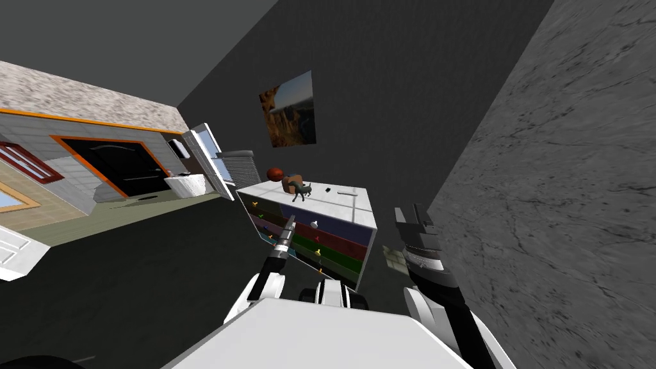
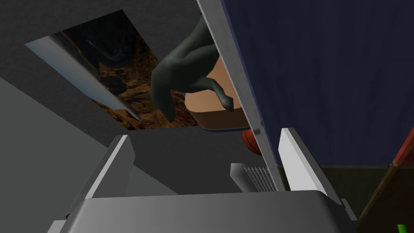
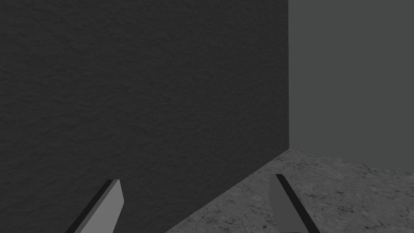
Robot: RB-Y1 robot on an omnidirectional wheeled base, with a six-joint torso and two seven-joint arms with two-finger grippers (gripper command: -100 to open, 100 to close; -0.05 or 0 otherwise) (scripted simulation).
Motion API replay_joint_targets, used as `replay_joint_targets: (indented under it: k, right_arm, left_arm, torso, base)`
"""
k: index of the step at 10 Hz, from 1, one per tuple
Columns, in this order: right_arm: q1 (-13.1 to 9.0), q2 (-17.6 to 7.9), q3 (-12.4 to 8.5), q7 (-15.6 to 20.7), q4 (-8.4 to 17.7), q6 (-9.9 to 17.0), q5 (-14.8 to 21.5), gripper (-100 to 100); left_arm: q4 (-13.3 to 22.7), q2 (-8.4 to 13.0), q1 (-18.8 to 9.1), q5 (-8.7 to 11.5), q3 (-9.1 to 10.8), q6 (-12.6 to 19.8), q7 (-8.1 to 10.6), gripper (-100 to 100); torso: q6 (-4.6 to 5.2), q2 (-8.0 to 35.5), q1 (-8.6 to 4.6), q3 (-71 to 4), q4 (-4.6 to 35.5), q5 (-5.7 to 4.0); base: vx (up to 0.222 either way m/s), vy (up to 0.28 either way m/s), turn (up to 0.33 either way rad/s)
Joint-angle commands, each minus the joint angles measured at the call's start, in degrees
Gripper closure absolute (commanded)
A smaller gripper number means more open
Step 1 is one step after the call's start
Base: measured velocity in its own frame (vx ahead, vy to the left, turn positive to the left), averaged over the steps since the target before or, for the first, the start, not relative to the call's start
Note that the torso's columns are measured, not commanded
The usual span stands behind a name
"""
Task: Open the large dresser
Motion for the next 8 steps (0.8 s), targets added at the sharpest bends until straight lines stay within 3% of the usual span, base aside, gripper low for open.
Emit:
replay_joint_targets:
  k: [1,8]
  right_arm:
    - [0.0,0.0,0.0,0.0,0.0,0.0,0.0,0]
    - [0.0,0.0,0.0,0.0,0.0,0.0,0.0,0]
  left_arm:
    - [3.2,0.2,-0.8,-0.7,-0.82,0.6,-0.27,-100]
    - [10.5,-0.4,-2.8,-1.9,-2.18,1.3,-0.53,-100]
  torso:
    - [0.00,0.0,-0.05,0.0,0.0,-0.01]
    - [0.00,0.0,-0.02,0.0,0.0,0.00]
  base:
    - [-0.005,-0.080,-0.026]
    - [0.004,-0.054,-0.032]
